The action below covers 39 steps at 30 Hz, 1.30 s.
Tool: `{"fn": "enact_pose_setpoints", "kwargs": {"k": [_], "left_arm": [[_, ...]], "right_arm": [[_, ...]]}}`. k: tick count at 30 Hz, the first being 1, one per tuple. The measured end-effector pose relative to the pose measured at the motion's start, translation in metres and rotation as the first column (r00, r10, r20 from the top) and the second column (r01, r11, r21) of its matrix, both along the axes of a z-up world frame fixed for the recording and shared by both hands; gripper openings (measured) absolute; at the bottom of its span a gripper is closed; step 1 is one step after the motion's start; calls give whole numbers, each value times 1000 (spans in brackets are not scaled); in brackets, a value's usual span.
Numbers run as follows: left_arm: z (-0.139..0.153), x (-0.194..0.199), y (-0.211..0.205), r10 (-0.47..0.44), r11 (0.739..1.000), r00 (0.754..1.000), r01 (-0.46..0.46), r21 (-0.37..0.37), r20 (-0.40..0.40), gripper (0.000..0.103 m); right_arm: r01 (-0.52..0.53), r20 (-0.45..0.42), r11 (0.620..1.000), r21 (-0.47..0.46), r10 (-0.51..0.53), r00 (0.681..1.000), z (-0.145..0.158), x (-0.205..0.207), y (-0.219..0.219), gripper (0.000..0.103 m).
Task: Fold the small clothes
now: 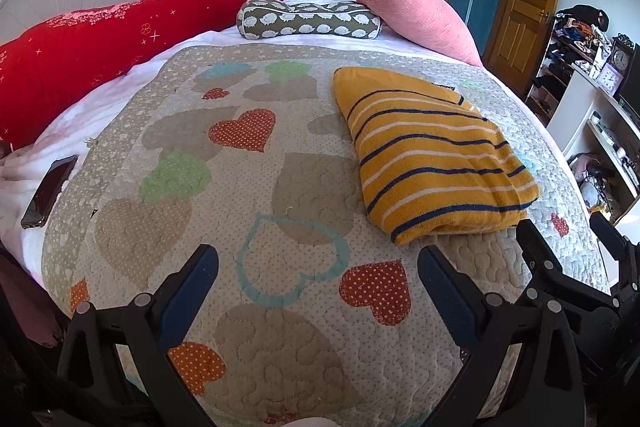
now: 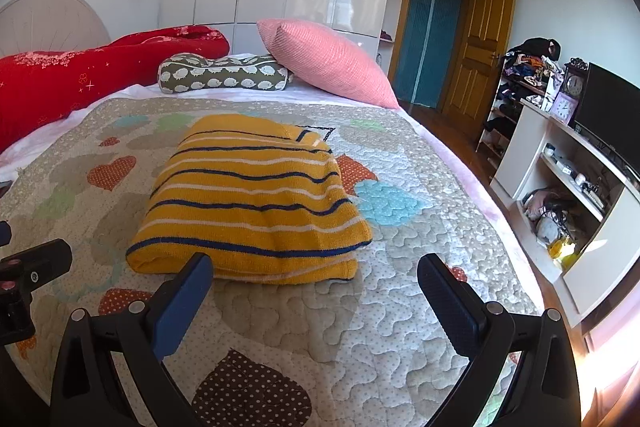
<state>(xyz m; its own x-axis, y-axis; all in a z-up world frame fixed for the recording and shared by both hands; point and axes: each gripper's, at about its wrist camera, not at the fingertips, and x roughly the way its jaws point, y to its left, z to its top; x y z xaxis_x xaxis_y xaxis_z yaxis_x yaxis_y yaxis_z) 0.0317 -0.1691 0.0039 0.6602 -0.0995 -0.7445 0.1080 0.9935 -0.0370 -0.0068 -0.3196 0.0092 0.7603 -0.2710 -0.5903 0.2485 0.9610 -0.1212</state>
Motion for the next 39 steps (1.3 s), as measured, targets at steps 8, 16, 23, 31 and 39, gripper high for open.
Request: {"fn": "enact_pose_setpoints", "kwargs": {"k": [8, 16, 23, 31, 39], "left_arm": [[-1, -5, -15, -12, 999, 1000, 12, 40, -8, 99], [2, -11, -29, -29, 997, 1000, 30, 67, -7, 99], [0, -14, -37, -43, 996, 999, 44, 74, -20, 99], [-2, -16, -38, -39, 997, 999, 41, 67, -35, 99], [-1, -16, -35, -32, 998, 999, 34, 59, -36, 99]], "right_arm": [[33, -36, 999, -3, -33, 999, -4, -4, -14, 103], [29, -83, 999, 36, -26, 996, -10, -7, -26, 103], [51, -95, 996, 80, -43, 995, -12, -12, -39, 103], [54, -119, 993, 105, -41, 992, -15, -15, -44, 103], [55, -124, 990, 133, -38, 991, -14, -17, -44, 103]]}}
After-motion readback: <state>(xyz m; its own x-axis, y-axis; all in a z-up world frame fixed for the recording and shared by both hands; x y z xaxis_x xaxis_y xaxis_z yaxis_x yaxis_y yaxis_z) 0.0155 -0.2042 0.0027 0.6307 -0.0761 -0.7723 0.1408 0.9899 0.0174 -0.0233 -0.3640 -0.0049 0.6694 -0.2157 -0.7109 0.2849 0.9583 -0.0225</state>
